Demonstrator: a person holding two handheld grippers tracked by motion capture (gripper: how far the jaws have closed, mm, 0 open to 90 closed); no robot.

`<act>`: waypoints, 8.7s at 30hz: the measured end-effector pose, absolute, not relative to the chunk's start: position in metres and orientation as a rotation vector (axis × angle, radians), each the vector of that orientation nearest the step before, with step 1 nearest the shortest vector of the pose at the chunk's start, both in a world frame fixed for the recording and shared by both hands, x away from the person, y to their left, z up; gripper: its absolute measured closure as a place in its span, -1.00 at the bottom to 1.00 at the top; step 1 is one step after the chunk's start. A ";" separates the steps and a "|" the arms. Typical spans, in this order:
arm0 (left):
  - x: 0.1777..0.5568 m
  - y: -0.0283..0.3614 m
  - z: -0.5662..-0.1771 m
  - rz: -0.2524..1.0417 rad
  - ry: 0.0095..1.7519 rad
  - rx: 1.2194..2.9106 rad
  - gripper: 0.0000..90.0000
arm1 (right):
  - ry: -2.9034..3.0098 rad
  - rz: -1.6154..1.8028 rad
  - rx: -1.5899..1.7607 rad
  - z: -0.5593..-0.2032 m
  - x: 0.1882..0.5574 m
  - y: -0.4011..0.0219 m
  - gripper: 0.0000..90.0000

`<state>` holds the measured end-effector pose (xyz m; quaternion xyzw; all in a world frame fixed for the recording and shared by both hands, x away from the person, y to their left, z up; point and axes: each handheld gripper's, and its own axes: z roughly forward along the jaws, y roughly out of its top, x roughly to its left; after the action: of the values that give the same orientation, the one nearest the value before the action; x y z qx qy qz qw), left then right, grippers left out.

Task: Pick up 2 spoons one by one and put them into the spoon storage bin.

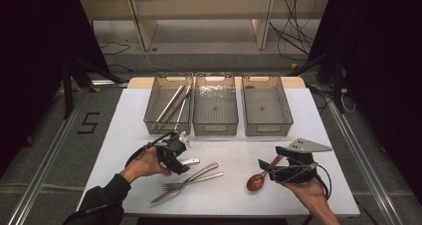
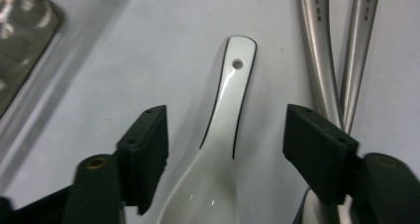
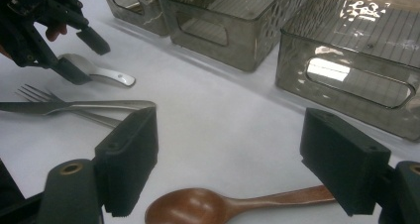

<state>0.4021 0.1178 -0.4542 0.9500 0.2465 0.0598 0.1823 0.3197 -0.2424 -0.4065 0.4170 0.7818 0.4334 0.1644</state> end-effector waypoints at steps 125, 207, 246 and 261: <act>0.488 0.093 -0.351 0.141 0.858 2.238 0.89 | 2.227 1.238 1.205 -0.407 0.319 -0.245 -0.47; 0.519 0.087 -0.374 0.191 1.051 2.016 -0.05 | 2.229 1.235 1.207 -0.408 0.318 -0.246 -0.47; 0.380 0.184 -0.402 0.253 0.877 1.949 -0.47 | 2.484 0.737 1.316 -0.461 0.406 -0.262 0.95; 0.373 0.194 -0.407 0.271 0.881 1.933 -0.47 | 2.606 0.566 1.334 -0.461 0.394 -0.263 1.00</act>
<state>0.3727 0.1938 -0.4073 0.7922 0.3609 0.1111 0.4794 0.3944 -0.2630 -0.4608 0.4461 0.8711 0.1891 0.0799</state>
